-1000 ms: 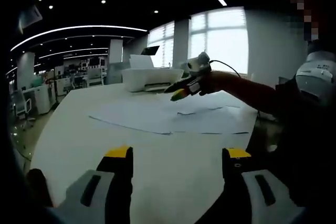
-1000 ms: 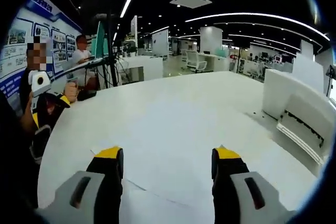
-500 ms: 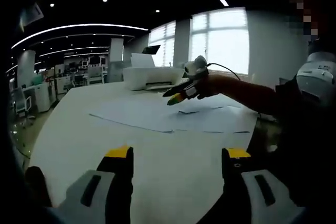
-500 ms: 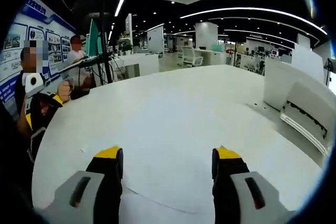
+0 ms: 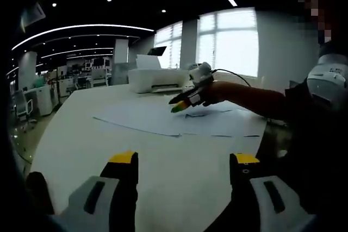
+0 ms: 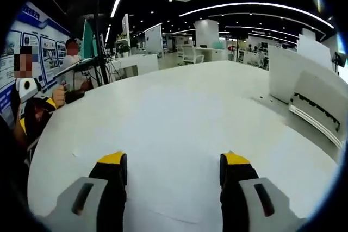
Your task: Organize the stack of printing papers by aligning and flattening the scattered papers on the table
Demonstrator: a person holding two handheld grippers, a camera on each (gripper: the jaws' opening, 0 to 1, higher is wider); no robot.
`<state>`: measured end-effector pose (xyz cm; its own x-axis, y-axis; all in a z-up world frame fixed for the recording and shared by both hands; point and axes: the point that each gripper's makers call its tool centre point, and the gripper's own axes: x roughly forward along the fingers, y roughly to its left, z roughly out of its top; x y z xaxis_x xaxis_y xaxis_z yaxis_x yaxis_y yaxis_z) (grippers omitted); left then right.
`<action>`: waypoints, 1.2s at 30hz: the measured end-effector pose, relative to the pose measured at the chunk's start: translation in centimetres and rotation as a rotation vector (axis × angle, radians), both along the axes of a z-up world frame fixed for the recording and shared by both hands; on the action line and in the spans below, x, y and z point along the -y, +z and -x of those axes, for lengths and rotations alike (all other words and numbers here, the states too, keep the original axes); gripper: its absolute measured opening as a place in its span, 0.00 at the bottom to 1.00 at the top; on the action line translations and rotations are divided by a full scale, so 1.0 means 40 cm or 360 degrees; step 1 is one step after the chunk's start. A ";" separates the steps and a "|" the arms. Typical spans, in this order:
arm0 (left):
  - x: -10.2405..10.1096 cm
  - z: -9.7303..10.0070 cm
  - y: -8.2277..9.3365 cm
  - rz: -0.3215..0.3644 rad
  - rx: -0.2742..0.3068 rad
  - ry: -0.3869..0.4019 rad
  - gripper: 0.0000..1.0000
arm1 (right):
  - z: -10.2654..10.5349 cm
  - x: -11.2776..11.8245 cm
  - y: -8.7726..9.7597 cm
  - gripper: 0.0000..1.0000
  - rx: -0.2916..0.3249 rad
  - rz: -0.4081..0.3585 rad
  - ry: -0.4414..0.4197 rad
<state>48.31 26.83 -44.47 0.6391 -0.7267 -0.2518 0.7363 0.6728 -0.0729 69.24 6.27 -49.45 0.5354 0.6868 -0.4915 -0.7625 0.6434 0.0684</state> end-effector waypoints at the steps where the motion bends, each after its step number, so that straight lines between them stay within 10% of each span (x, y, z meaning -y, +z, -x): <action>1: 0.000 0.000 0.000 0.0000 0.0000 -0.0001 0.72 | -0.002 0.001 0.000 0.65 0.0005 0.0003 0.0000; 36: -0.001 0.005 -0.002 -0.0002 -0.0007 0.0006 0.72 | 0.002 0.015 -0.021 0.48 0.0037 0.0101 0.0014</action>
